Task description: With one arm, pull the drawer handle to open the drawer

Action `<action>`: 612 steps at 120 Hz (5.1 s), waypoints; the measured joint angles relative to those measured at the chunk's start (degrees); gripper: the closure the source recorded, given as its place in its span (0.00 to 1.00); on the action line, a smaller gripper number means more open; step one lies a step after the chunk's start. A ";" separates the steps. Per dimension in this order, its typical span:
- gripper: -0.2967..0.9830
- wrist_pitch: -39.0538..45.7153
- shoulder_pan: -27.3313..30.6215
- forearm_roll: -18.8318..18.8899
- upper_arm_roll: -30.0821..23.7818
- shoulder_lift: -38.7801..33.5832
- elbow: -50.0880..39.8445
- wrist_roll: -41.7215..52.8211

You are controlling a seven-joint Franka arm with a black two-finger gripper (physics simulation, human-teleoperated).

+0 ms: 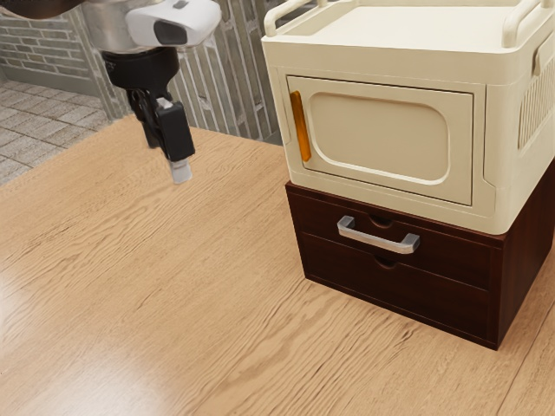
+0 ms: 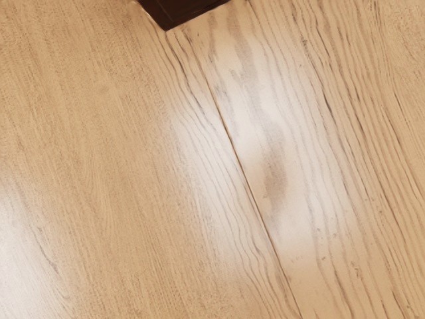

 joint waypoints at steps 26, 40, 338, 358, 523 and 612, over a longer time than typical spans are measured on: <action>0.23 8.70 2.67 -0.11 -2.30 -3.52 0.53 7.73; 0.23 10.50 5.68 0.97 -4.80 -4.35 -0.76 10.93; 0.23 72.05 2.03 17.92 -14.41 -11.78 -53.79 41.23; 0.23 74.32 2.44 17.84 -12.87 -9.33 -53.61 41.77; 0.23 83.20 2.24 17.26 -10.97 -8.25 -59.85 43.23; 0.33 81.46 0.80 17.34 -10.92 -17.55 -68.04 43.57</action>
